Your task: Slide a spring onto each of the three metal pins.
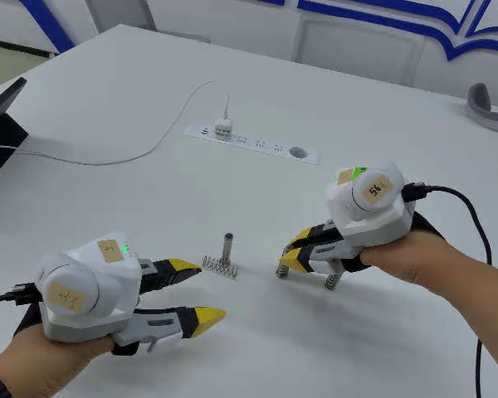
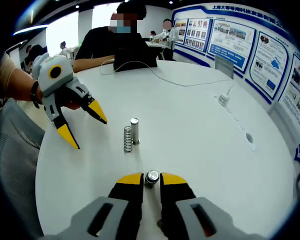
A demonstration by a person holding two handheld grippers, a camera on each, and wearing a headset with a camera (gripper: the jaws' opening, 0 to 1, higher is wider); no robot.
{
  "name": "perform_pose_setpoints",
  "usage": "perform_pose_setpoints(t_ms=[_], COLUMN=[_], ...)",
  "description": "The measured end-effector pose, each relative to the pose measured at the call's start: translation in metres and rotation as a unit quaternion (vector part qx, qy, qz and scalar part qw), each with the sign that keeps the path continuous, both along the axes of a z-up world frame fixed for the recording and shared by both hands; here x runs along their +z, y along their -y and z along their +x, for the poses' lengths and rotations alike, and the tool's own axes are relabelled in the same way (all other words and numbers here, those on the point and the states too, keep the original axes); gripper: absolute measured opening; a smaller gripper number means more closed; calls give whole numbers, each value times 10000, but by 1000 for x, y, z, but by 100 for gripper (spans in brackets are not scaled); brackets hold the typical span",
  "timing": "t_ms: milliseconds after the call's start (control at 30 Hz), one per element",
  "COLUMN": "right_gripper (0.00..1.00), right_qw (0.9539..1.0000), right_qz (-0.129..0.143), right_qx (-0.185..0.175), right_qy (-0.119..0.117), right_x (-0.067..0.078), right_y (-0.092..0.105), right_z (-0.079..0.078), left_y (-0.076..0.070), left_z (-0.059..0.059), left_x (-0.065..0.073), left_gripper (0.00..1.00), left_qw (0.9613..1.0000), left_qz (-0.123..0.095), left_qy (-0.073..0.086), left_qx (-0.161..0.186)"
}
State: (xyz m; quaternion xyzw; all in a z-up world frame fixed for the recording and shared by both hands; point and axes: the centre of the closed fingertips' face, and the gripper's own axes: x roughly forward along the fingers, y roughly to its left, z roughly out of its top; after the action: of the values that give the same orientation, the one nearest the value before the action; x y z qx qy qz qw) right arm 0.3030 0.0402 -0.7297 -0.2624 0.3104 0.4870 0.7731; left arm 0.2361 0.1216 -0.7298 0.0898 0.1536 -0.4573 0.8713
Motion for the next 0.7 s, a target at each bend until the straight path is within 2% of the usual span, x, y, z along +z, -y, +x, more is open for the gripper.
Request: perform_pose_setpoints(t_ms=[233, 433, 567, 700], right_gripper=[17, 18, 18, 18], right_qw=[10000, 9998, 9995, 9993], right_qz=[26, 109, 185, 198], right_qx=[-30, -16, 38, 126], right_qy=[55, 191, 259, 291], right_x=[4, 17, 26, 28], right_y=[1, -3, -11, -21], right_z=[1, -1, -2, -8], left_y=[0, -1, -1, -1], left_z=[0, -1, -1, -1], left_x=[1, 2, 2, 2], left_gripper=[41, 41, 41, 41], left_qw=[10000, 10000, 10000, 10000], left_qz=[2, 8, 19, 18], left_qy=[7, 18, 28, 35], left_qx=[-3, 2, -13, -16])
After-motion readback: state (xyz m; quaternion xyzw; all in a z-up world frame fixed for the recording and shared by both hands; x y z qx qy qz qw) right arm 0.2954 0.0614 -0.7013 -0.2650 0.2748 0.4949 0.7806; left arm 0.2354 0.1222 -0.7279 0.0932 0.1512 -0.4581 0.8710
